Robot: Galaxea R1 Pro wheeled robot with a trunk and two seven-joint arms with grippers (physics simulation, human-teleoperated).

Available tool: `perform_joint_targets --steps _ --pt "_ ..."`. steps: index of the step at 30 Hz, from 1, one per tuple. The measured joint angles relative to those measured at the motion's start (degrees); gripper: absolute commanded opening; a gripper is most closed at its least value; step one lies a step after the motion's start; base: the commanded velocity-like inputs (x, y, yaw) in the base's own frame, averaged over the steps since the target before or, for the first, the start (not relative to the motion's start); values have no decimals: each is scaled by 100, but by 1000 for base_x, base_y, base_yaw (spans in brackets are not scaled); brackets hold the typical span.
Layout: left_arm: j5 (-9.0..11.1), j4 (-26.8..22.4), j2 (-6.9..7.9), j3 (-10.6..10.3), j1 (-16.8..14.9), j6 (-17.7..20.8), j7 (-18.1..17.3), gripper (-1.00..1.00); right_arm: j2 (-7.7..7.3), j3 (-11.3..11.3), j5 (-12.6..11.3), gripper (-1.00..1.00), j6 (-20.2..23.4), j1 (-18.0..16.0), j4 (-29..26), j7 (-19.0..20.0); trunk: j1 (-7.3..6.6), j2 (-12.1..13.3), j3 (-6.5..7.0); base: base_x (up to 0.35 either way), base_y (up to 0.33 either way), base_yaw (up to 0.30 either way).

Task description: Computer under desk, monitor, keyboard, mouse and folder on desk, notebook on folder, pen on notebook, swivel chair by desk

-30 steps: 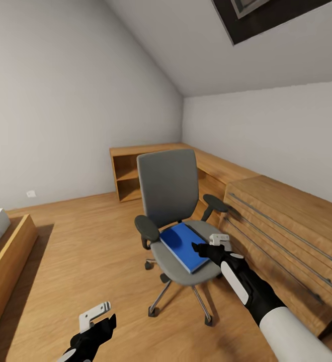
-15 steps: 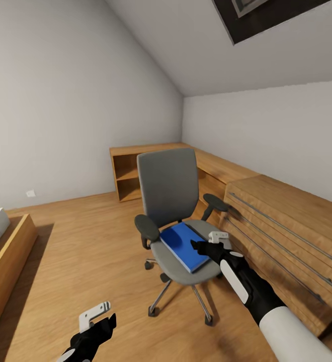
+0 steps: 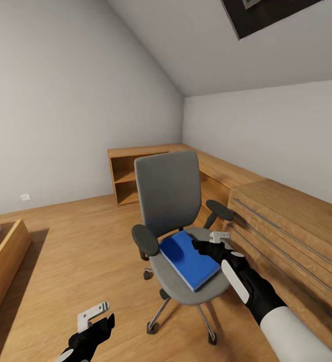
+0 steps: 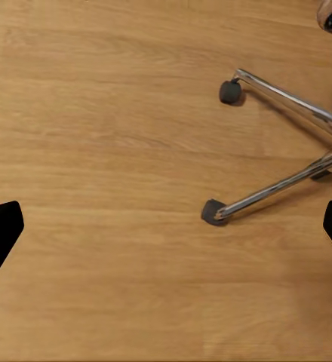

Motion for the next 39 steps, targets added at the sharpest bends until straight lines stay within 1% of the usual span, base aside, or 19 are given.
perform_joint_targets --steps 3,8,15,17,21,23,24,27,33,39 --pt "3 -3 0 -5 0 -4 2 100 -42 6 -3 100 -9 0 13 5 1 0 0 21 0 0" --pt "1 -5 0 -7 0 -6 2 100 -48 13 5 100 -14 1 82 7 -1 0 0 147 0 0" --pt "-2 -83 6 0 0 -12 2 100 -43 -1 7 100 -19 0 392 8 -1 0 0 84 0 0" --pt "-2 -110 26 4 0 -14 2 100 -42 0 7 100 -22 0 416 8 -2 0 0 227 0 0" --pt "3 -135 119 7 0 -3 2 100 -36 4 8 100 -26 0 523 8 0 0 0 158 4 0" --pt "6 -146 147 5 0 -7 2 100 -30 5 31 100 -36 0 606 8 -1 0 0 227 48 0" --pt "6 -153 162 5 0 -12 3 100 -20 5 160 100 -41 0 660 8 -2 0 0 254 59 0" --pt "7 -151 172 9 0 -2 2 100 -10 5 286 100 -42 -1 685 8 0 0 0 96 21 0" --pt "7 -154 173 11 -1 -5 3 100 0 5 328 100 -39 -1 693 8 -2 0 0 164 36 0" --pt "11 -156 175 30 0 17 4 100 4 4 332 100 -17 -1 694 8 1 0 0 35 8 0"
